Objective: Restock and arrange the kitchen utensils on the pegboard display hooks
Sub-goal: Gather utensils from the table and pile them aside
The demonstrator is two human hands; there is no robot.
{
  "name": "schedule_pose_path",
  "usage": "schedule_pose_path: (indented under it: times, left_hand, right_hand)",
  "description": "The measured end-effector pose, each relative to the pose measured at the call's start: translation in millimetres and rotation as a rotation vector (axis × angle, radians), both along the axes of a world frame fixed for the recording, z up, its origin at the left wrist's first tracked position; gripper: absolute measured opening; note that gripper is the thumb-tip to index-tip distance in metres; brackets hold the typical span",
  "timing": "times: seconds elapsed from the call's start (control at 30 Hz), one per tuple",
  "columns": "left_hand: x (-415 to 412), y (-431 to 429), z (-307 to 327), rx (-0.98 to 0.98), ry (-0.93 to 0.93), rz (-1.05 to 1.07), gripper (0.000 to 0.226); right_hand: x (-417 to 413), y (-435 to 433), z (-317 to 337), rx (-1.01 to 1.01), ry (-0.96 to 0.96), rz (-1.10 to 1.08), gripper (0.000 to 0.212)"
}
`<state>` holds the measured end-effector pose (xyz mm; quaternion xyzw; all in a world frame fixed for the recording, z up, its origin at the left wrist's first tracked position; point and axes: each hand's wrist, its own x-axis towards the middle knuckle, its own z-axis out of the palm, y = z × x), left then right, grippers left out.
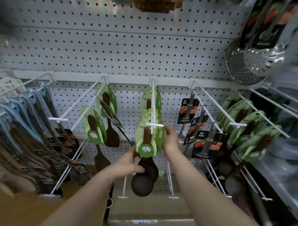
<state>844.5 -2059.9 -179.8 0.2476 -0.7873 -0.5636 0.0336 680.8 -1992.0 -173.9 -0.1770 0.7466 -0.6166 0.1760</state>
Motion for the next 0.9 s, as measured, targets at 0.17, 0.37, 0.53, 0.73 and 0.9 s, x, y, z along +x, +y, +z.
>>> schedule_pose_path:
  times: [0.17, 0.37, 0.53, 0.73, 0.9]
  left_hand:
    - [-3, -19, 26, -0.047, 0.107, 0.168, 0.069]
    - [-27, -22, 80, -0.126, 0.389, 0.336, 0.039]
    - [-51, -23, 124, -0.214, 0.430, 0.374, 0.037]
    - [-78, -37, 141, -0.290, 0.282, 0.326, 0.040]
    - [-82, -42, 138, -0.268, 0.268, 0.239, 0.045]
  right_hand:
    - [-3, 11, 48, -0.137, 0.044, -0.028, 0.024]
    - [1, 12, 99, -0.169, 0.178, -0.028, 0.019]
    - [-8, 2, 137, -0.029, 0.243, 0.047, 0.026]
    - [-16, -24, 143, 0.165, 0.281, 0.245, 0.032]
    - [-18, -22, 140, 0.165, 0.273, 0.304, 0.048]
